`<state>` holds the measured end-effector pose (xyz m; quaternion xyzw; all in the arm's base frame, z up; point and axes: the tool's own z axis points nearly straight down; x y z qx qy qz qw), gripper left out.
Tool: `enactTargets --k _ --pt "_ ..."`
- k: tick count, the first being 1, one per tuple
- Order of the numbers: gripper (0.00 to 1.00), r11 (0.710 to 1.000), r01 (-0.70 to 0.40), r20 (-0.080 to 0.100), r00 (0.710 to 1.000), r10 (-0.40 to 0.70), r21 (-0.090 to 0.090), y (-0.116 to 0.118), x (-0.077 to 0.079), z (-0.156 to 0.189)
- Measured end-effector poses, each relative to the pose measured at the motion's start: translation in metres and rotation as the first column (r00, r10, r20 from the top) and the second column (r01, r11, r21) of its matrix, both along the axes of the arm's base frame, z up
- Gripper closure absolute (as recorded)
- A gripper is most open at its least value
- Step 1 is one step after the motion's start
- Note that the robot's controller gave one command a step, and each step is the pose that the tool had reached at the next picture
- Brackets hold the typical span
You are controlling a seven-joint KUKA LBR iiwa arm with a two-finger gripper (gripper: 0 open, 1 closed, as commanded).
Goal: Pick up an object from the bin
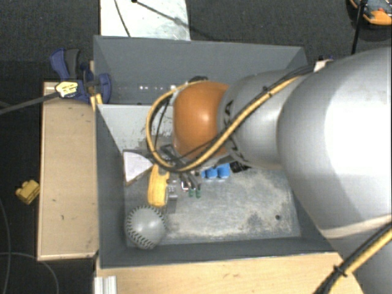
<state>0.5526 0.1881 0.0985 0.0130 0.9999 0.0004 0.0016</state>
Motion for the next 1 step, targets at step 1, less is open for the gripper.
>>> enactTargets --k 1 --pt "0.0 0.987 -0.162 0.001 0.987 0.162 0.0 0.0209 0.0074 0.005"
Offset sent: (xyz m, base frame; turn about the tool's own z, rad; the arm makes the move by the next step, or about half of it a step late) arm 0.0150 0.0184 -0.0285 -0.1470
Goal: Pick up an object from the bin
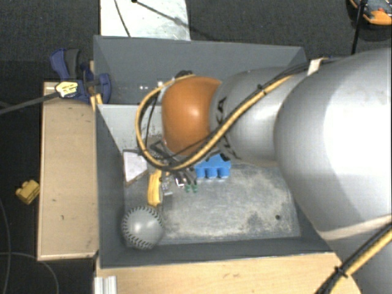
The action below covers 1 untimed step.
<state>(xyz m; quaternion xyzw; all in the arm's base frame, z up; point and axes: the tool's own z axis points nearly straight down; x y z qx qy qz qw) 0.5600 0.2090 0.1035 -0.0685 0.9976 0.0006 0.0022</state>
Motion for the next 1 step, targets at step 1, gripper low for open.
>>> enactTargets --k 1 --pt "1.0 1.0 0.017 -0.003 1.0 -0.017 -0.001 -0.0026 0.0083 -0.0328"
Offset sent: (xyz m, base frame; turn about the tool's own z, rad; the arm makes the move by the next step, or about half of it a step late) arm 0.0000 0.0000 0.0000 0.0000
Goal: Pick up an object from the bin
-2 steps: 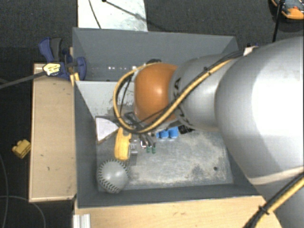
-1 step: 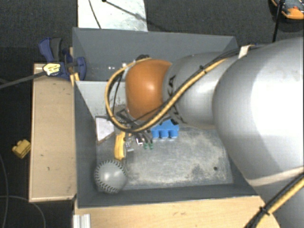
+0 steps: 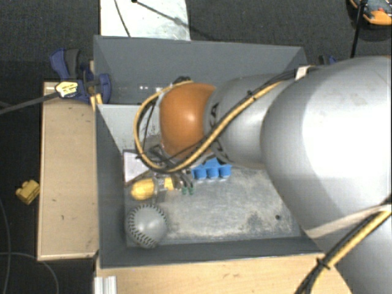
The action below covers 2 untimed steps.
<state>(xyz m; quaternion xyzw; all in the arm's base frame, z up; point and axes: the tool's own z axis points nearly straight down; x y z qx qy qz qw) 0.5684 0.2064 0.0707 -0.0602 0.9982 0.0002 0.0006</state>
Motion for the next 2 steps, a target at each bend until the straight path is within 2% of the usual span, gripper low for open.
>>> enactTargets --k 1,2 --pt "1.0 1.0 0.0 0.0 1.0 0.0 0.0 0.0 0.0 0.0" --pt "1.0 1.0 -0.016 0.002 1.0 0.016 0.001 0.016 0.01 0.111"
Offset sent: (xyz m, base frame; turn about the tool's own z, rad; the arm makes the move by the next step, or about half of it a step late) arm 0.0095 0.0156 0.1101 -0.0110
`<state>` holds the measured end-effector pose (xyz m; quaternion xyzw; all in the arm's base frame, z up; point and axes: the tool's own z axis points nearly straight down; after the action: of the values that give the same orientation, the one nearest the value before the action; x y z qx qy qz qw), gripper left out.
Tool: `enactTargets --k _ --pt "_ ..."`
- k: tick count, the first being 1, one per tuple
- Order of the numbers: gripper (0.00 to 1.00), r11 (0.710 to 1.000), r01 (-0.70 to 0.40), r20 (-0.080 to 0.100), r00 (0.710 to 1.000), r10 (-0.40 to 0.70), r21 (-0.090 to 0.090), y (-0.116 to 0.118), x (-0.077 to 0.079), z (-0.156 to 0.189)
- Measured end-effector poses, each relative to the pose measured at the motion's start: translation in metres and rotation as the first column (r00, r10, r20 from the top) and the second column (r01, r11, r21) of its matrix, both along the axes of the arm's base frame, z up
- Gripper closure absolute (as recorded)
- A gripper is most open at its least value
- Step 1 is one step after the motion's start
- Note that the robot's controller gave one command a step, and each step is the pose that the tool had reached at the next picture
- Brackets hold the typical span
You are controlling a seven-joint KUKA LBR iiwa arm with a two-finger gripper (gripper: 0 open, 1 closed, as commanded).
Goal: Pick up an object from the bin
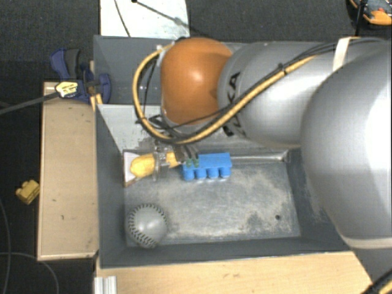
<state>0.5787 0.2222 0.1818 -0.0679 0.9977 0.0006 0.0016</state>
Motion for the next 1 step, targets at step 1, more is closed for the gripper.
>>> enactTargets --k 1 --pt "1.0 1.0 -0.001 0.0 1.0 0.001 0.0 0.0 0.0 -0.0001"
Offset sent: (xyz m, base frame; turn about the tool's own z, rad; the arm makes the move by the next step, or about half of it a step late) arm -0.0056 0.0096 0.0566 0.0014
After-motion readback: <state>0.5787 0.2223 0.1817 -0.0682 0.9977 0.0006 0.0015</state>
